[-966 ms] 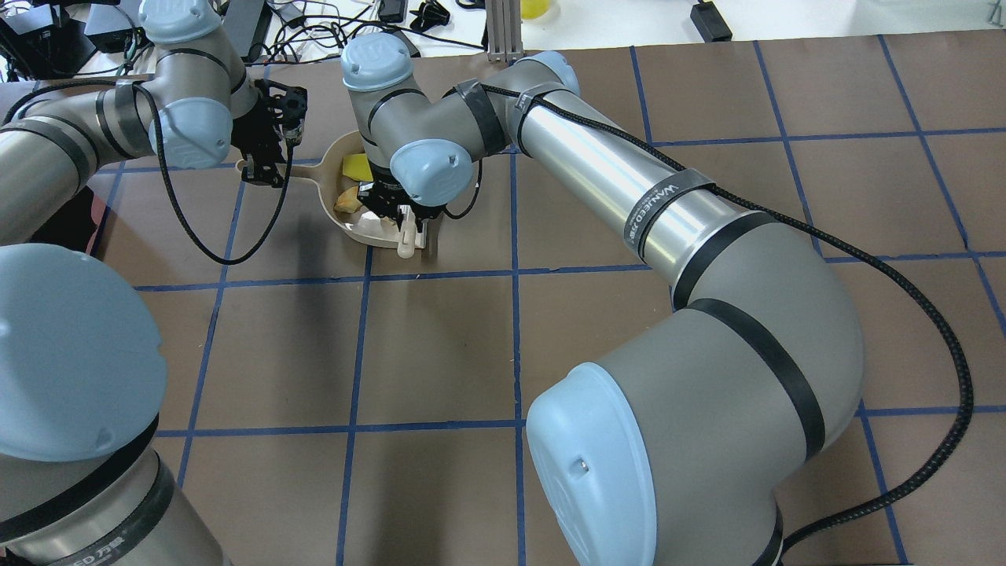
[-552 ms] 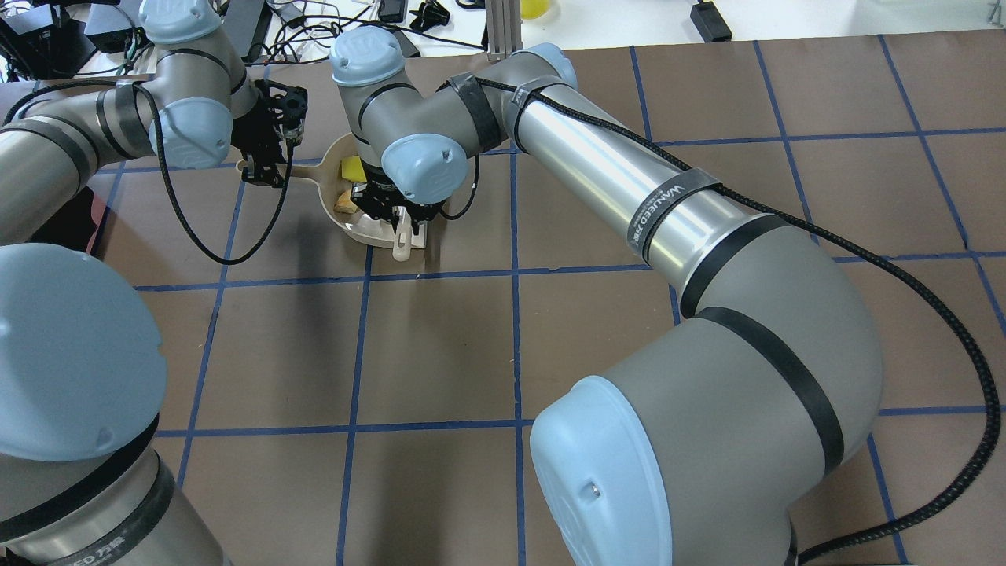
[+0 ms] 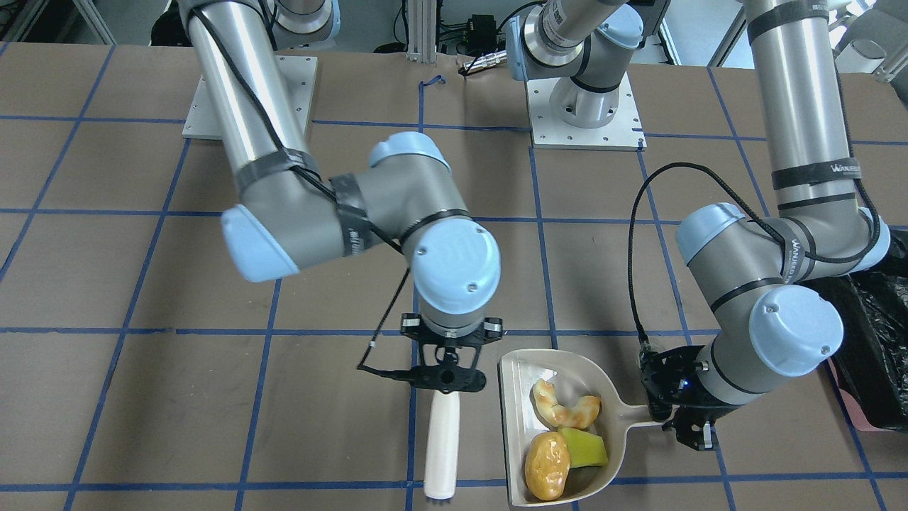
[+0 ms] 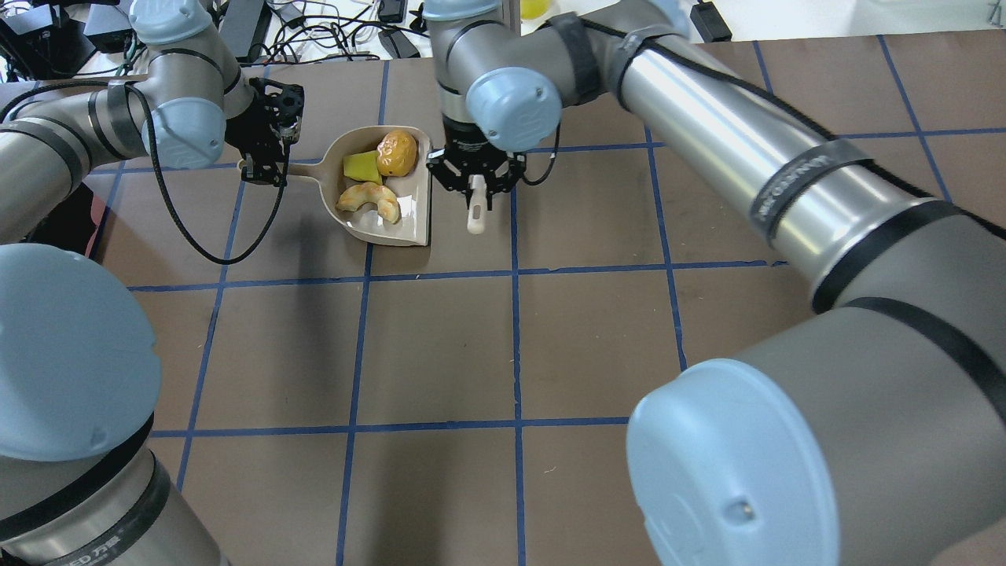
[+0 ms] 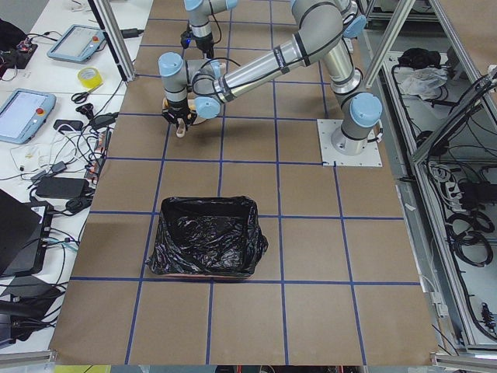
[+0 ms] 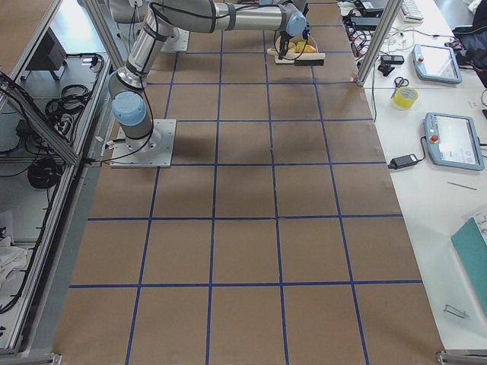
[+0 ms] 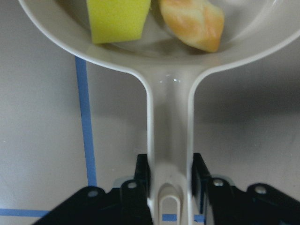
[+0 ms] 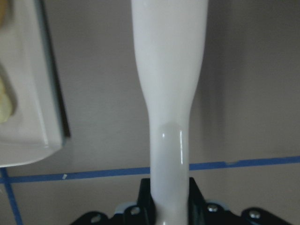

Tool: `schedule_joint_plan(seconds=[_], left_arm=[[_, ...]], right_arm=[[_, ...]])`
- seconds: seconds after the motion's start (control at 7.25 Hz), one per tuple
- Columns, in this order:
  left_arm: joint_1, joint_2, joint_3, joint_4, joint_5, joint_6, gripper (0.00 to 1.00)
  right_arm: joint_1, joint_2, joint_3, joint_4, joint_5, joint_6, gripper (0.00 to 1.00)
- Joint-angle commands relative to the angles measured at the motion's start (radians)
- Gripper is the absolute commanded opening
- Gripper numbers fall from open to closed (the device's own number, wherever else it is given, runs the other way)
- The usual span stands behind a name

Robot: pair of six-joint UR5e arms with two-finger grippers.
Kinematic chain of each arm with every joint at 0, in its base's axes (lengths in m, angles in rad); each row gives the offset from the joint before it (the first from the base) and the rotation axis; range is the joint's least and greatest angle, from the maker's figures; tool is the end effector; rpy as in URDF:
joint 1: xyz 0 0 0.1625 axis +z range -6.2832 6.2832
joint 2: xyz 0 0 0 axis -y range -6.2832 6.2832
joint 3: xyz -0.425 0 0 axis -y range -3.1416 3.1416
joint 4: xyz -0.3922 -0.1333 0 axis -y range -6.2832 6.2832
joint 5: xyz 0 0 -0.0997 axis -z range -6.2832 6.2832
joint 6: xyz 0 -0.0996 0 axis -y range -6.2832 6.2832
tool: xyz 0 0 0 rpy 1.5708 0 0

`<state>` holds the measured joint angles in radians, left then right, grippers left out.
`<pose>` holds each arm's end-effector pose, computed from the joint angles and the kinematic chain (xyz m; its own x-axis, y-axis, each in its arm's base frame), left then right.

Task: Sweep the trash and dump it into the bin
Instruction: 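Lift the dustpan toward the black bin with left gripper while right returns brush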

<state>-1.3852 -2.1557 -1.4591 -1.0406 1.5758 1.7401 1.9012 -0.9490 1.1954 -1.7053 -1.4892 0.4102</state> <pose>-0.0034 -0.7016 0.2443 -0.0160 0.9983 -0.0553 0.9998 0.0168 0.0145 0.3660 -0.6313 0.3025 -0.9958 0.0862 -0.0297 0.0815 0.9875 0.1347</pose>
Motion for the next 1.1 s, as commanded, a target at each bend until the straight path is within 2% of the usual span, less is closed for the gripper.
schedule_joint_plan(seconds=[0.0, 0.28, 0.69, 0.97], left_arm=[[0.023, 0.019, 0.000, -0.012, -0.038, 0.009, 0.00], [0.082, 0.046, 0.003, -0.032, -0.042, 0.041, 0.00], [0.248, 0.120, 0.032, -0.139, -0.037, 0.230, 0.00], [0.409, 0.155, 0.124, -0.324, -0.042, 0.451, 0.00]], right_arm=[[-0.159, -0.155, 0.198, -0.005, 0.000, -0.130, 0.00], [-0.294, -0.226, 0.297, -0.034, -0.009, -0.290, 0.00], [-0.476, -0.229, 0.352, -0.034, -0.078, -0.543, 0.00], [-0.575, -0.229, 0.378, -0.034, -0.135, -0.663, 0.00]])
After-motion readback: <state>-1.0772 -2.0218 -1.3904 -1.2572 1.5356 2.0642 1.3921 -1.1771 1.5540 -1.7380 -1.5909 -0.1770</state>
